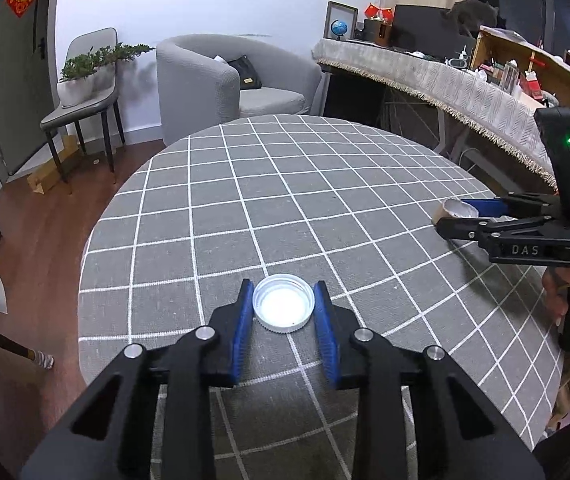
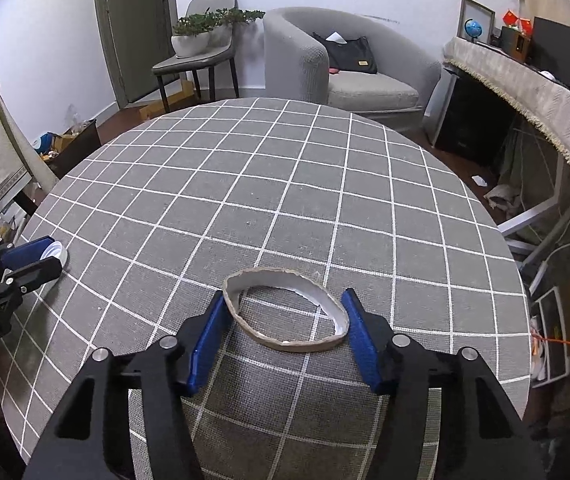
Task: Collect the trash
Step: 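Grasp the white bottle cap with the left tool while the right tool grasps the tape roll, then carry the white cap and tape roll over the teal bin with both tools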
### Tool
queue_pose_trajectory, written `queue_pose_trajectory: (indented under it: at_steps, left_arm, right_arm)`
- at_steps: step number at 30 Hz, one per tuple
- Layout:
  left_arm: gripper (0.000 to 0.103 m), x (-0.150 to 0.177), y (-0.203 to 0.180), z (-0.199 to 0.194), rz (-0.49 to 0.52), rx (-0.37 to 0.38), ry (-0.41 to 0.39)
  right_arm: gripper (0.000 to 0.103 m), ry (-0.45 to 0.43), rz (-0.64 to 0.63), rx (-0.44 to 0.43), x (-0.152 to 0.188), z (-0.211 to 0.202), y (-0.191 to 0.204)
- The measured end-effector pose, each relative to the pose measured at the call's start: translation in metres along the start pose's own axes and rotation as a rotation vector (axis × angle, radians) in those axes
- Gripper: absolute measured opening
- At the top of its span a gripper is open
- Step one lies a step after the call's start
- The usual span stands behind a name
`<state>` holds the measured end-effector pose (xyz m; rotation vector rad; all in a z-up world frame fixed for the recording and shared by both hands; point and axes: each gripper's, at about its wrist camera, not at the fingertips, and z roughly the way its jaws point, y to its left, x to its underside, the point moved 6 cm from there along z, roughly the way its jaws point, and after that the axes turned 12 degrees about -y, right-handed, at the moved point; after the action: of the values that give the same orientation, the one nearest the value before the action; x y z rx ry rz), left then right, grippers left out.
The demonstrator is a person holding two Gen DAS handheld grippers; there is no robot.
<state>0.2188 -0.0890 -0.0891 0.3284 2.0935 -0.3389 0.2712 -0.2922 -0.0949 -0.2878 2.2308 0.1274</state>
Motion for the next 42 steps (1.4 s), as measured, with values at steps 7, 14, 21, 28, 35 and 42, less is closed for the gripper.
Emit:
queue_pose_trajectory:
  at_steps: [7,14,21,28,35,42]
  left_arm:
    - [0.033,0.006,0.001,-0.012,0.004,-0.005,-0.004]
    - [0.033,0.010,0.015,-0.036,-0.026,-0.037,-0.024]
    - [0.033,0.015,0.022,-0.066,-0.039,-0.073,-0.047]
    - [0.033,0.022,0.026,-0.091,-0.030,-0.098,-0.056]
    - [0.033,0.036,0.045,-0.112,-0.050,-0.136,-0.048]
    - [0.033,0.052,0.076,-0.132,-0.081,-0.183,-0.032]
  right_arm:
    - [0.058,-0.022,-0.008,0.024,0.002,-0.008,0.008]
    - [0.058,-0.042,-0.007,0.001,0.004,-0.021,0.027]
    - [0.058,-0.069,0.004,-0.030,0.007,-0.038,0.054]
    - [0.058,-0.103,-0.012,-0.093,0.009,-0.055,0.096]
    - [0.058,-0.126,-0.032,-0.143,0.009,-0.066,0.134]
    - [0.058,-0.143,-0.058,-0.189,0.010,-0.071,0.174]
